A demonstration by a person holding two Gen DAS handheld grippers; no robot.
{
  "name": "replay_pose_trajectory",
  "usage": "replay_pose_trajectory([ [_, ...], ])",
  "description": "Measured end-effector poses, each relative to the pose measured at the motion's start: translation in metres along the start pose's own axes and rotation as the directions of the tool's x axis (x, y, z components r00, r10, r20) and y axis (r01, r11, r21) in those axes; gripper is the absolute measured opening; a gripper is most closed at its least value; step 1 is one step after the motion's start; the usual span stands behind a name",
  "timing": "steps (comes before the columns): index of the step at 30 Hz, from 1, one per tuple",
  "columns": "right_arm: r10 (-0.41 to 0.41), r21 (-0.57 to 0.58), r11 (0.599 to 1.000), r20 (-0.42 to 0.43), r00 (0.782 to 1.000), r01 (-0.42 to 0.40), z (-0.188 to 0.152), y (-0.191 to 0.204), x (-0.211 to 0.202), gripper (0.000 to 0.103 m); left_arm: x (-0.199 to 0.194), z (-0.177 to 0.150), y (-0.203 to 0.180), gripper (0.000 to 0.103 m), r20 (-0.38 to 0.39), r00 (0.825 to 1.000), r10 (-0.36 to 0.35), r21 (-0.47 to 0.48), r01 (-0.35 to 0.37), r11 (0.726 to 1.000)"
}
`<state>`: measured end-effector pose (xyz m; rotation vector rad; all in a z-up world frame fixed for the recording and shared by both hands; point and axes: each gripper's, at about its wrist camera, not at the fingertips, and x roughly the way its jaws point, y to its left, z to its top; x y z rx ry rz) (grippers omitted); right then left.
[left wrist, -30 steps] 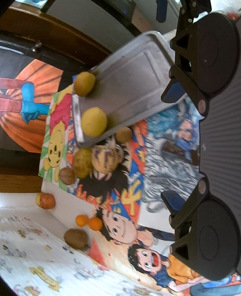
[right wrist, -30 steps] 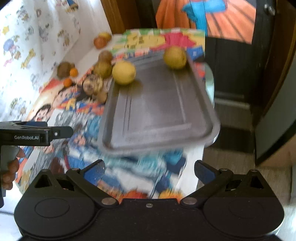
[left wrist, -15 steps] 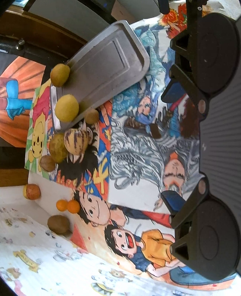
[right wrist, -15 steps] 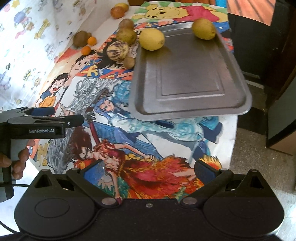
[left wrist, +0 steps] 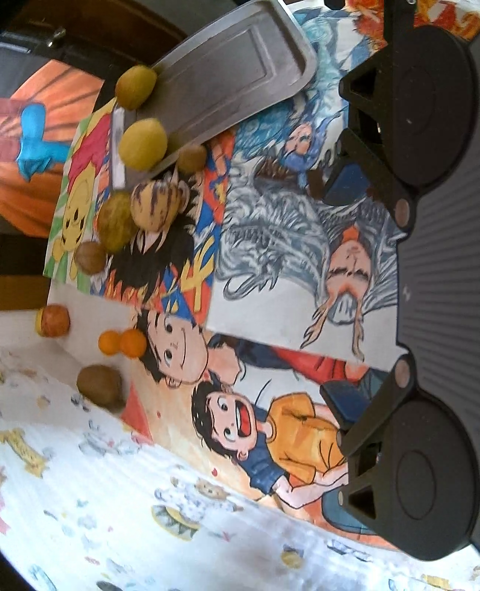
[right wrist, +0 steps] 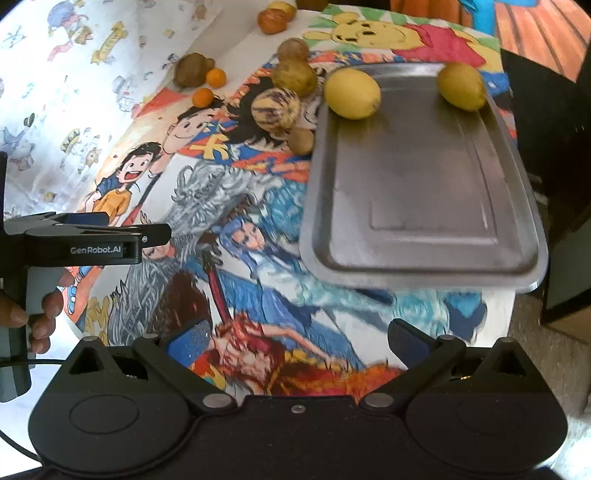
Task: Organize fruits
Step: 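Withdraw both open tools from the tray back toward the remaining fruits, then grasp the striped pepino with the left gripper while the right grasps a small brown fruit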
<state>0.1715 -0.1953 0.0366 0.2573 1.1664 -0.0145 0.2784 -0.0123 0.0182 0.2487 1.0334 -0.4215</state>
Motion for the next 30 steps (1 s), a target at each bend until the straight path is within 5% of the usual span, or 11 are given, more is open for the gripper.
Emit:
replay_pose_trajectory([
  [14,-0.083,-0.328,0.935,0.172,0.982,0.136,0.046,0.012,0.010,0.102,0.011,0.032,-0.002,0.102,0.045,0.999,0.025,-0.037,-0.023,0.999],
  [22,-0.117,-0.503,0.828,0.277,0.954,0.248,0.059,0.009,0.029,0.102,0.023,0.061,-0.012,0.102,0.083,0.996,0.007,-0.039,-0.004,0.999],
  [30,-0.072,-0.661,0.694,0.334,0.940,0.287,0.064,0.010,0.049,0.092,0.045,0.088,-0.015,0.102,0.109,0.990,-0.084,-0.108,0.096,0.989],
])
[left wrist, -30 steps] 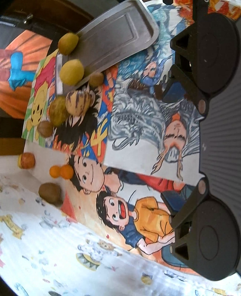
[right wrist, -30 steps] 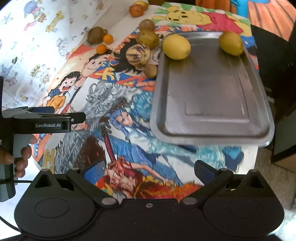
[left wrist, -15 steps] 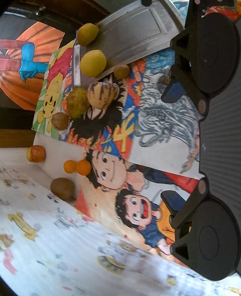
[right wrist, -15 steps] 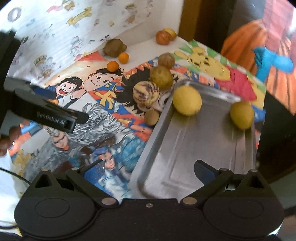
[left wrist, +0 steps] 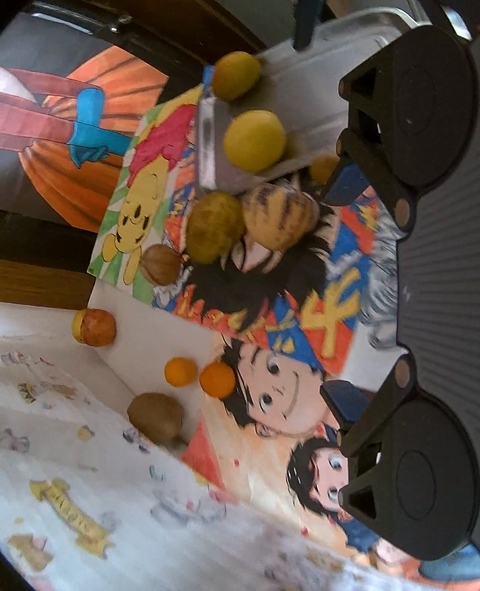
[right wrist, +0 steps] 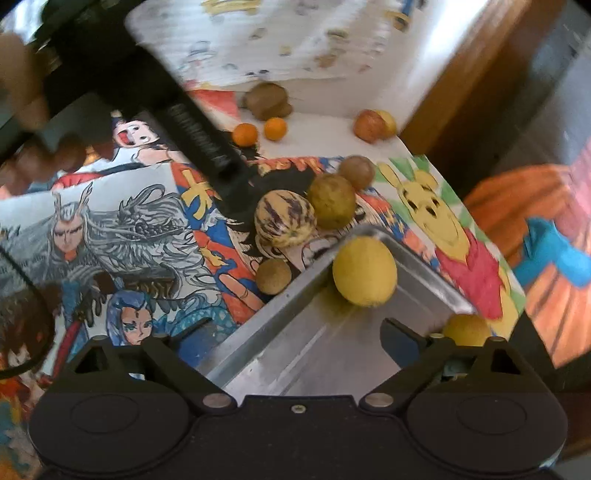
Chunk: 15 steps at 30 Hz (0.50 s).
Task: Organize fruits
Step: 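Grasp the striped pepino with the left gripper while the right grasps a small brown fruit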
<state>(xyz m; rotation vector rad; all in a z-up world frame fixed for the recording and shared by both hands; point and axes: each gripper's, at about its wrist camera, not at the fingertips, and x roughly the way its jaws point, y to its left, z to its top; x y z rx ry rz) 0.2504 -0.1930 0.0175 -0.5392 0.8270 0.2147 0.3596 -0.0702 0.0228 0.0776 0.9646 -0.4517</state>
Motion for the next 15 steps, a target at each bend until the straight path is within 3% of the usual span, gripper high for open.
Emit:
replay_pose_trajectory([
  [7,0.070,-0.048,0.997,0.026,0.997,-0.068,0.006,-0.004,0.021,0.076,0.019,0.015,-0.002,0.102,-0.005,0.997,-0.080,-0.055,0.079,0.995],
  [9,0.077,-0.067,0.995,0.029,0.997,-0.075,0.007,-0.004,0.026,0.066,0.026,0.017,-0.004,0.102,-0.018,0.996,-0.091,-0.067,0.089,0.994],
  [15,0.123,-0.099,0.988,0.035,0.992,-0.119,0.008,-0.004,0.040,0.053,0.042,0.023,-0.005,0.101,-0.039,0.994,-0.103,-0.113,0.098,0.989],
])
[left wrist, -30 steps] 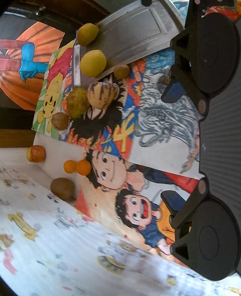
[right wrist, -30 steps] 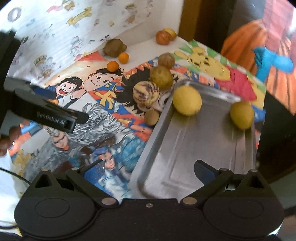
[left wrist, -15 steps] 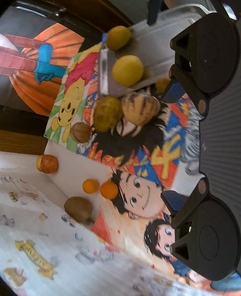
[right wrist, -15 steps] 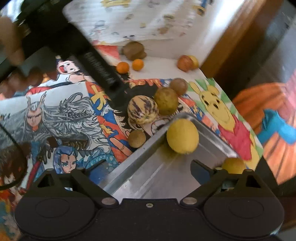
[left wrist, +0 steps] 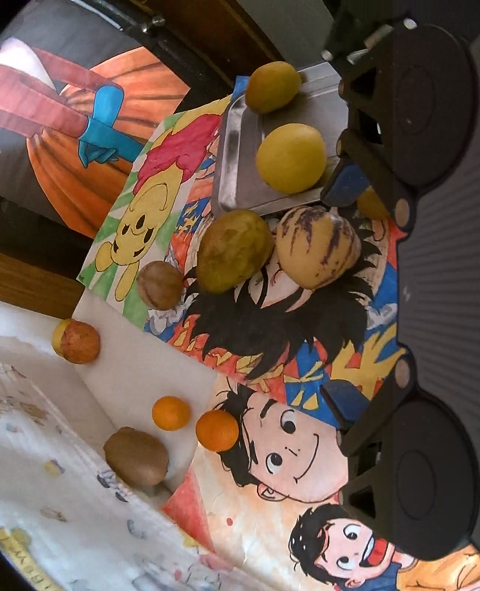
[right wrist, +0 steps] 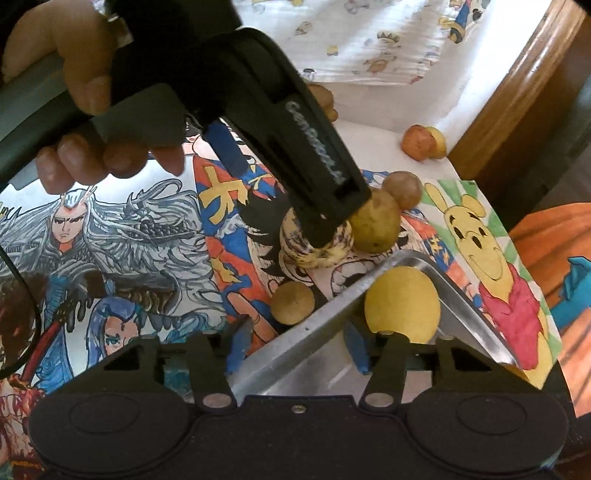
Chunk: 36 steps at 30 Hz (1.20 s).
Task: Organize fruits
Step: 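Grasp the striped pepino with the left gripper while the right grasps a small brown fruit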
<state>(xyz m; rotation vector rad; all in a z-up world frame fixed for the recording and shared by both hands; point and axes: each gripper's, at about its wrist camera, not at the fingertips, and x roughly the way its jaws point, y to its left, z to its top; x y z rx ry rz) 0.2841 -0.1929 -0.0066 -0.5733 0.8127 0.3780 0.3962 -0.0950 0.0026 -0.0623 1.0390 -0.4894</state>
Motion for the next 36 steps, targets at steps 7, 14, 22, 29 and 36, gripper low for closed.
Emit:
replay_pose_trajectory([
  [7,0.028,0.009,1.000,0.022,0.999,-0.028,0.004,-0.006,0.008,0.046,0.010,0.008,-0.002,0.091,-0.010,1.000,-0.029,-0.024,0.029,0.999],
  [14,0.050,0.005,0.999,0.030,0.998,-0.051,0.005,-0.008,0.012,0.039,0.018,0.012,-0.007,0.074,-0.019,0.998,-0.064,-0.023,0.064,0.998],
  [22,0.053,0.017,0.998,0.036,0.998,-0.054,0.005,-0.008,0.015,0.036,0.020,0.014,-0.010,0.062,-0.013,0.996,-0.089,-0.011,0.088,0.996],
  [29,0.044,0.024,0.999,0.034,0.998,-0.045,0.007,-0.007,0.016,0.032,0.025,0.016,-0.011,0.062,-0.017,0.996,-0.088,-0.015,0.088,0.996],
  [36,0.045,0.048,0.998,0.035,0.998,-0.047,0.006,-0.007,0.013,0.030,0.024,0.012,-0.013,0.054,-0.004,0.995,-0.098,-0.002,0.098,0.995],
])
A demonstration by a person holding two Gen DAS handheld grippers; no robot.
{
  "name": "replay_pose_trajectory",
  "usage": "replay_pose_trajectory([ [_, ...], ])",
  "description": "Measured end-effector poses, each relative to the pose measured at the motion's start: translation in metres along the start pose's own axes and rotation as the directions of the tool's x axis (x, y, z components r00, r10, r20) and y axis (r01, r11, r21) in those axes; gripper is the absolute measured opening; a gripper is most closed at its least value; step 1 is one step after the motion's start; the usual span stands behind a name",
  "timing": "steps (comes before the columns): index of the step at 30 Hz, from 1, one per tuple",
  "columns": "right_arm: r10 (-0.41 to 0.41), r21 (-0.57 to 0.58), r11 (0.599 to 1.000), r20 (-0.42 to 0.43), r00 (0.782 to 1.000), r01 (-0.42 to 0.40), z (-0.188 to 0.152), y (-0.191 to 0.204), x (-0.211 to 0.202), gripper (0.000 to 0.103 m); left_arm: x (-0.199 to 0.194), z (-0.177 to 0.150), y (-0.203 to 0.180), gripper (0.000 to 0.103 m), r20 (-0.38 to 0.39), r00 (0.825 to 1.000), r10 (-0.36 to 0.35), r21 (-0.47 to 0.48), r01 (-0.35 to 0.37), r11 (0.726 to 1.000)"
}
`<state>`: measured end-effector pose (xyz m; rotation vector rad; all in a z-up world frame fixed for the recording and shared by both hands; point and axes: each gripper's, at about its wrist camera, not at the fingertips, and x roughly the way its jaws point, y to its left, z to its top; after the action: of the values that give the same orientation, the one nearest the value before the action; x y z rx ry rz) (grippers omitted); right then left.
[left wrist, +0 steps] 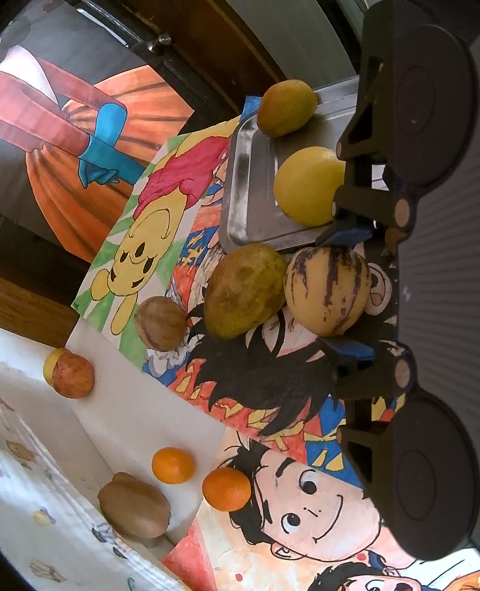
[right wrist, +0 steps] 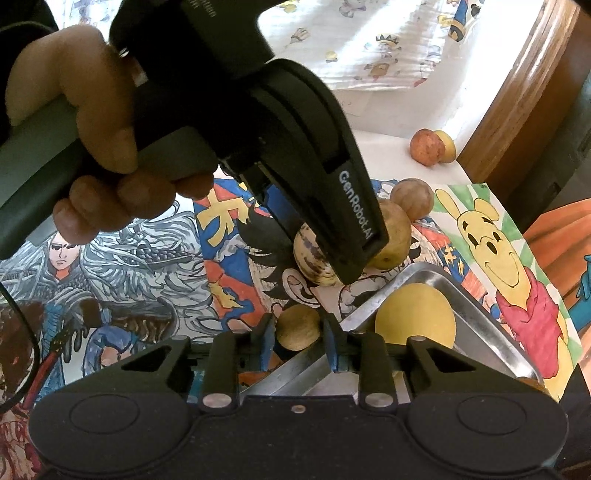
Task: Organize fruits
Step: 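Grasp the striped pepino with the left gripper while the right grasps a small brown fruit, then carry the pepino with the left tool while the right carries the brown fruit over the tray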
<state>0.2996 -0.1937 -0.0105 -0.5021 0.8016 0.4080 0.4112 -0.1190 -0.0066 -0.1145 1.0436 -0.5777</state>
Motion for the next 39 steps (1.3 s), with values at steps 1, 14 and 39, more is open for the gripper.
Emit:
replay_pose_trajectory([
  [1,0.001,0.003,1.000,0.001,1.000,-0.001,-0.001,0.000,-0.001,0.030,-0.001,-0.001,0.000,0.054,0.004,1.000,0.002,0.003,-0.002,1.000],
  [14,-0.024,0.105,0.994,0.053,0.998,0.018,-0.016,-0.003,-0.028,0.030,-0.020,-0.018,0.005,0.054,0.026,0.999,0.035,-0.026,-0.034,0.999],
  [39,-0.282,0.304,0.910,-0.042,0.958,0.282,-0.093,-0.087,-0.061,0.029,-0.013,-0.039,-0.078,0.054,0.014,0.997,-0.078,0.095,0.076,0.993],
])
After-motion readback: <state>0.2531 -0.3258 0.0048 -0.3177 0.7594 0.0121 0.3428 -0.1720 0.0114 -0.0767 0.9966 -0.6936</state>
